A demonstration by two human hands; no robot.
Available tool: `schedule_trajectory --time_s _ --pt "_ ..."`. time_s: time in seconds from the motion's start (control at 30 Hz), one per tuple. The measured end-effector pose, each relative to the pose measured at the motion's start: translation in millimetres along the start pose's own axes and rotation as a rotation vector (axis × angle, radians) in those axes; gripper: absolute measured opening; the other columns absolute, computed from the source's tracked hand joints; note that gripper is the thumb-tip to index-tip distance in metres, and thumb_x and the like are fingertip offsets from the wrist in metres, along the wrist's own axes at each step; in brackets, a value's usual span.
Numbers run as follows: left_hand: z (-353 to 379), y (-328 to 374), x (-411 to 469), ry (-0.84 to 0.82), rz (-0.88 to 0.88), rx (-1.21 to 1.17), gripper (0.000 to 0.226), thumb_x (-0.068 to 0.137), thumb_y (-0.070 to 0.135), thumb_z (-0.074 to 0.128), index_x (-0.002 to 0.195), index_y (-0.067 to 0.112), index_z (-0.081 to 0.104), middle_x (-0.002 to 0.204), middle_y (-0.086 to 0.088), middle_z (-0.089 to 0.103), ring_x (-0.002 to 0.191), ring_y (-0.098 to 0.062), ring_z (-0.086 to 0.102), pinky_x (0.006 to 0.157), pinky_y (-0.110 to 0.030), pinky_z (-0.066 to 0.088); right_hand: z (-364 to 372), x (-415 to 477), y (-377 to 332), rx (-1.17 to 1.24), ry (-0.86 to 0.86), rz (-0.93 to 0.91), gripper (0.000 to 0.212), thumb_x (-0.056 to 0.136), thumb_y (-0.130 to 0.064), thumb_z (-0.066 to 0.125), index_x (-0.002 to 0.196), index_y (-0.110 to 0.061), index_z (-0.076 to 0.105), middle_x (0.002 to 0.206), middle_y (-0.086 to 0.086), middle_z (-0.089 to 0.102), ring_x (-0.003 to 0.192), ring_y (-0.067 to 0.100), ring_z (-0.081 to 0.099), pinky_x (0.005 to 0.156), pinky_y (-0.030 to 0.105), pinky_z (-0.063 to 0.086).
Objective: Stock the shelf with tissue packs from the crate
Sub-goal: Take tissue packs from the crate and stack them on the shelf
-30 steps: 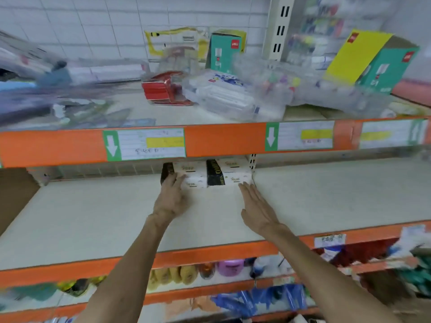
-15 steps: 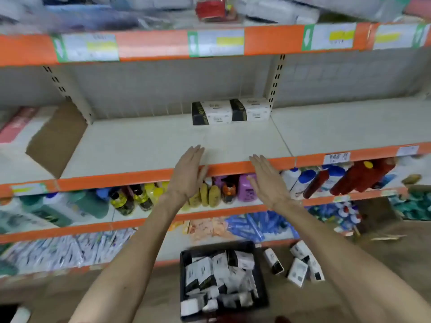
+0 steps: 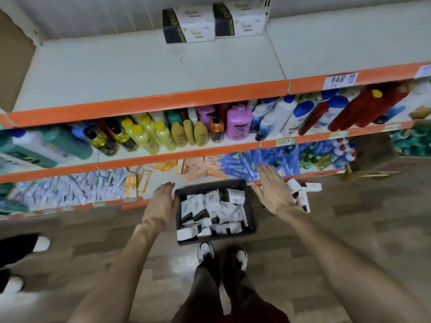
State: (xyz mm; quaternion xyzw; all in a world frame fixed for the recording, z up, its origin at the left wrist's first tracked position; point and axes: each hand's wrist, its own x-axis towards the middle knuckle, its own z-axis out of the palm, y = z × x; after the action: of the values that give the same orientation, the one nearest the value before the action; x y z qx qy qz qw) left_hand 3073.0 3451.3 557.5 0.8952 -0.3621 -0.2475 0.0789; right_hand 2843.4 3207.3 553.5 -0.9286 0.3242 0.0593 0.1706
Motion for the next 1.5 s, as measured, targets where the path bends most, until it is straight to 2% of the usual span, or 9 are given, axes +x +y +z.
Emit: schedule_trajectory --time_s 0.3,0.6,0.77,0.87,0.97,1.03,1.17,1.33,1.5 --pt "67.0 -15.0 44.1 -0.252 -0.134 -0.036 0.058 0.098 0.027 0.049 0.148 0.006 0.028 0.153 -0.013 0.032 0.141 -0.029 0.026 0.115 -0.037 0.024 91.6 23.1 18.6 0.071 -0.157 0.105 0.067 0.101 -0.034 0.042 0.154 -0.009 0.009 0.161 0.008 0.013 0.149 0.020 0.007 0.121 0.030 0.006" --pt "235.5 -58.4 137.4 -0.344 -0.319 -0.260 0.052 0.093 0.028 0.058 0.140 0.012 0.045 0.136 -0.019 0.052 0.115 -0.032 0.055 0.086 -0.034 0.046 259.4 87.4 72.8 0.103 -0.235 0.145 0.071 0.096 -0.024 0.057 0.152 -0.007 0.018 0.158 0.009 0.024 0.146 0.022 0.020 0.114 0.033 0.023" --pt "323.5 -82.0 167.8 -0.379 -0.274 -0.209 0.060 0.094 0.025 0.058 0.147 0.012 0.034 0.151 -0.009 0.036 0.134 -0.026 0.040 0.104 -0.034 0.035 358.2 118.4 103.1 0.139 -0.282 0.138 0.073 0.092 -0.018 0.062 0.151 -0.005 0.020 0.156 0.015 0.026 0.145 0.029 0.022 0.116 0.042 0.026" --pt "361.5 -81.8 192.0 -0.374 -0.223 -0.201 0.059 0.096 0.027 0.055 0.148 0.013 0.032 0.149 -0.008 0.038 0.124 -0.023 0.048 0.097 -0.031 0.038 404.4 134.2 115.2 0.093 -0.309 0.089 0.077 0.093 -0.022 0.062 0.153 -0.007 0.015 0.160 0.011 0.018 0.147 0.025 0.015 0.118 0.040 0.022" --pt "402.7 -78.1 220.2 -0.379 -0.380 -0.407 0.039 0.092 0.034 0.058 0.126 0.015 0.053 0.108 -0.010 0.063 0.081 -0.020 0.059 0.079 -0.031 0.044 440.3 150.9 124.3 0.075 -0.323 0.072 0.079 0.095 -0.023 0.059 0.154 -0.008 0.008 0.162 0.009 0.009 0.149 0.023 0.008 0.118 0.035 0.016" --pt "431.7 -76.8 236.1 -0.373 -0.535 -0.621 0.026 0.085 0.040 0.062 0.095 0.017 0.057 0.081 -0.009 0.060 0.076 -0.025 0.059 0.078 -0.035 0.047 463.8 160.4 131.0 0.062 -0.340 0.054 0.078 0.096 -0.023 0.057 0.154 -0.008 0.006 0.162 0.010 0.008 0.149 0.023 0.006 0.119 0.034 0.015" --pt "484.5 -74.7 265.0 -0.311 -0.875 -1.066 0.043 0.089 0.036 0.066 0.116 0.004 0.055 0.105 -0.012 0.060 0.101 -0.027 0.062 0.101 -0.038 0.047 504.1 180.4 144.3 0.007 -0.316 0.015 0.082 0.093 -0.023 0.062 0.153 -0.006 0.009 0.160 0.010 0.014 0.148 0.023 0.010 0.117 0.033 0.017" --pt "514.1 -73.4 296.0 -0.248 -1.113 -1.491 0.029 0.086 0.020 0.071 0.102 0.003 0.054 0.109 -0.020 0.056 0.101 -0.033 0.061 0.094 -0.042 0.053 547.0 211.8 156.7 -0.112 -0.314 -0.001 0.090 0.089 -0.023 0.068 0.152 -0.004 0.007 0.159 0.014 0.012 0.148 0.028 0.010 0.120 0.038 0.014" --pt "526.9 -69.8 305.9 -0.213 -1.192 -1.512 0.035 0.086 0.021 0.070 0.107 0.001 0.050 0.114 -0.014 0.054 0.101 -0.029 0.057 0.090 -0.042 0.054 569.5 222.4 156.1 -0.225 -0.247 -0.005 0.086 0.088 -0.011 0.066 0.151 -0.001 0.009 0.158 0.018 0.016 0.147 0.032 0.014 0.120 0.041 0.014"
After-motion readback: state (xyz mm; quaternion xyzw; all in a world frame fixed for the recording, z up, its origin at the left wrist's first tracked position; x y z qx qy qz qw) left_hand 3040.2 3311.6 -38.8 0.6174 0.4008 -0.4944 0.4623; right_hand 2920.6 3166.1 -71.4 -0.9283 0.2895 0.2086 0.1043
